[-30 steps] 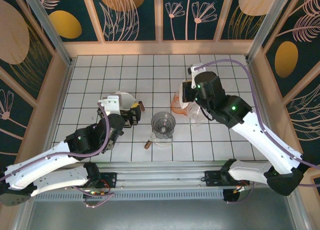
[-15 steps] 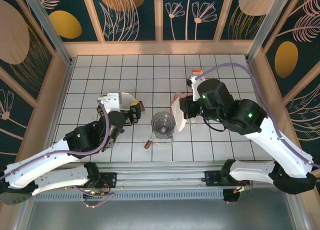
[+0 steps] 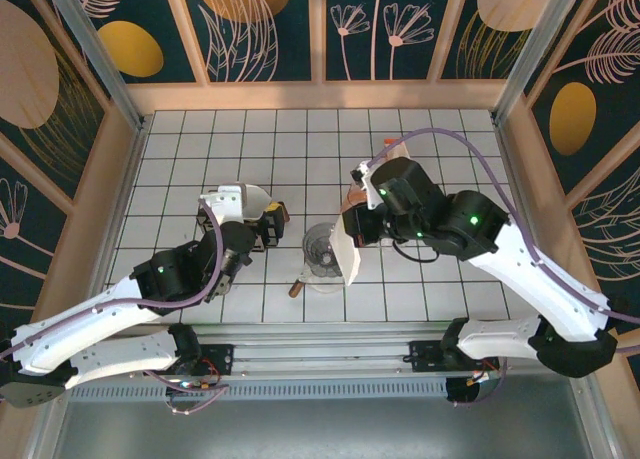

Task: Place the coffee filter in the dripper

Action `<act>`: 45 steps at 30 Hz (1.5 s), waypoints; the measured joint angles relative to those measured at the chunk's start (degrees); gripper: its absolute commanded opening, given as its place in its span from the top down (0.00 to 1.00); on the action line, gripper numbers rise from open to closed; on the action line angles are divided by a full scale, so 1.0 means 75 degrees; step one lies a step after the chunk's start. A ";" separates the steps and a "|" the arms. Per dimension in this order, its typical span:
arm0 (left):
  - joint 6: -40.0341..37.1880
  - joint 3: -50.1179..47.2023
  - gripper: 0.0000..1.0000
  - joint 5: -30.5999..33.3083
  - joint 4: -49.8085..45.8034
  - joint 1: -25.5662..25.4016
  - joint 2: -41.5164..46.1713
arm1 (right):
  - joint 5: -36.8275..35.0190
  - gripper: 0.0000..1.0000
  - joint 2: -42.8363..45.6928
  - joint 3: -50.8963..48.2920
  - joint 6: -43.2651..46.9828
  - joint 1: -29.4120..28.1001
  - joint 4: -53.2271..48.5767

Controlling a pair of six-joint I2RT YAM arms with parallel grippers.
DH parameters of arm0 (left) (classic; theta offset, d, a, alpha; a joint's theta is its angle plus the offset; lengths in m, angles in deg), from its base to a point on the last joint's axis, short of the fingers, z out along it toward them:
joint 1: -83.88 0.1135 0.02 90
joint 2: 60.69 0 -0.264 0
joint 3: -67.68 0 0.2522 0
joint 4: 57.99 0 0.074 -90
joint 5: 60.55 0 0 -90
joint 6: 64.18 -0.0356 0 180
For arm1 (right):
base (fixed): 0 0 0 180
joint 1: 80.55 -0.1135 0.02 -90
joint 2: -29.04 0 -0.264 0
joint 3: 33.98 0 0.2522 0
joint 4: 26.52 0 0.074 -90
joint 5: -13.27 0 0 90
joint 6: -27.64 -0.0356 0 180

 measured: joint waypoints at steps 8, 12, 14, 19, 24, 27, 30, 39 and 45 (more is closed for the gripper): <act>-0.0041 -0.0003 0.01 -0.0125 0.0012 0.0000 0.0210 | 0.0341 1.00 -0.0644 0.0079 0.0085 0.0271 -0.0029; -0.0157 -0.0003 0.01 -0.0271 0.0064 0.0000 0.0248 | 0.0446 1.00 -0.0997 0.0289 0.0210 0.0507 -0.0111; -0.0227 -0.0003 0.01 -0.0399 0.0073 0.0000 0.0219 | 0.0504 1.00 -0.1215 0.0417 0.0262 0.0577 -0.0157; -0.0385 -0.0003 0.01 -0.0717 0.0119 0.0000 0.0085 | 0.0530 1.00 -0.1757 0.0787 0.0405 0.0589 -0.0347; -0.0495 -0.0003 0.01 -0.1227 0.0207 0.0000 0.0067 | 0.0493 1.00 -0.2081 0.0962 0.0458 0.0589 -0.0542; -0.0565 -0.0003 0.01 -0.1588 0.0323 0.0000 0.0044 | 0.0385 1.00 -0.2206 0.0994 0.0463 0.0589 -0.0656; -0.0603 -0.0012 0.01 -0.1979 0.0431 0.0003 -0.0009 | 0.0280 1.00 -0.2331 0.1122 0.0490 0.0586 -0.0752; -0.0755 -0.0396 0.21 -0.3284 0.0968 0.0003 -0.0353 | 0.0055 1.00 -0.2460 0.1172 0.0600 0.0527 -0.0743; -0.0708 -0.0423 0.27 -0.4039 0.0973 0.0178 -0.0536 | -0.0166 1.00 -0.2489 0.1142 0.0615 0.0516 -0.0731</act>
